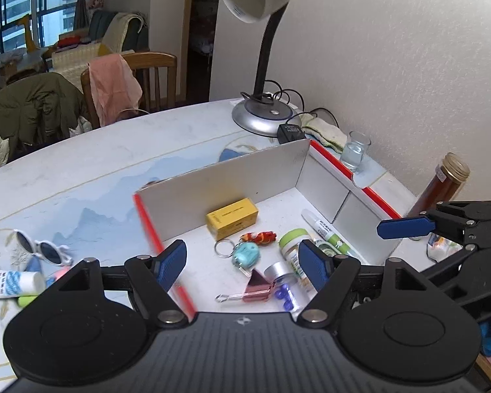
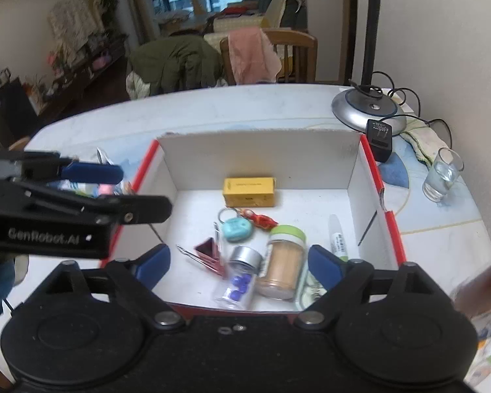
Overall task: Organize rigid objects
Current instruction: 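Withdraw both grippers from the box back toward the mat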
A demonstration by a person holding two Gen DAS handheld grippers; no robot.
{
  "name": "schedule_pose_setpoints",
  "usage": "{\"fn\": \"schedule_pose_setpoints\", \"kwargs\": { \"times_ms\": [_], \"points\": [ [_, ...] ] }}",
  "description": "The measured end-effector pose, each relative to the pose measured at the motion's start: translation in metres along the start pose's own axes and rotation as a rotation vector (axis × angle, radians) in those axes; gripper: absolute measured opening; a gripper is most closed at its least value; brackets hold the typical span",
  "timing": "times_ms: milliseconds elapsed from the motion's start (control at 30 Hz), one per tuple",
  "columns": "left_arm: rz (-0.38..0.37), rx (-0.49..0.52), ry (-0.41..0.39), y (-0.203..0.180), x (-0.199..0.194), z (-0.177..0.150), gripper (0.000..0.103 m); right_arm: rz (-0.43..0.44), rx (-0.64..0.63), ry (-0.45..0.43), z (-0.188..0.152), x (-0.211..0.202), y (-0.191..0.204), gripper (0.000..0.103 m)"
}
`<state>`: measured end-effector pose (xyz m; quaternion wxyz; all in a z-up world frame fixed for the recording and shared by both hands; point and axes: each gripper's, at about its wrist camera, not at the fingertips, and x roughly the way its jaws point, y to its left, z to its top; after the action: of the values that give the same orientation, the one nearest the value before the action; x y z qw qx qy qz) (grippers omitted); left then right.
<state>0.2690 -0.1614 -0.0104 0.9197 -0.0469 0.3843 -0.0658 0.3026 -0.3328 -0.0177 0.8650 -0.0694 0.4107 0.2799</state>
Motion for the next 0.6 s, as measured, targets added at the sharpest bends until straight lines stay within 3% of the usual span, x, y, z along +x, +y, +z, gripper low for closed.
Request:
{"fn": "schedule_pose_setpoints", "kwargs": {
  "times_ms": [367, 600],
  "points": [
    [-0.007, -0.042, -0.058, 0.057, -0.048, -0.024, 0.083, 0.028, 0.064, -0.047, -0.011, -0.011, 0.046, 0.099],
    [0.027, -0.069, -0.078, 0.103, -0.070, -0.040, 0.088, 0.062, 0.076, -0.063, -0.009, -0.004, 0.084, 0.101]
  ]
}}
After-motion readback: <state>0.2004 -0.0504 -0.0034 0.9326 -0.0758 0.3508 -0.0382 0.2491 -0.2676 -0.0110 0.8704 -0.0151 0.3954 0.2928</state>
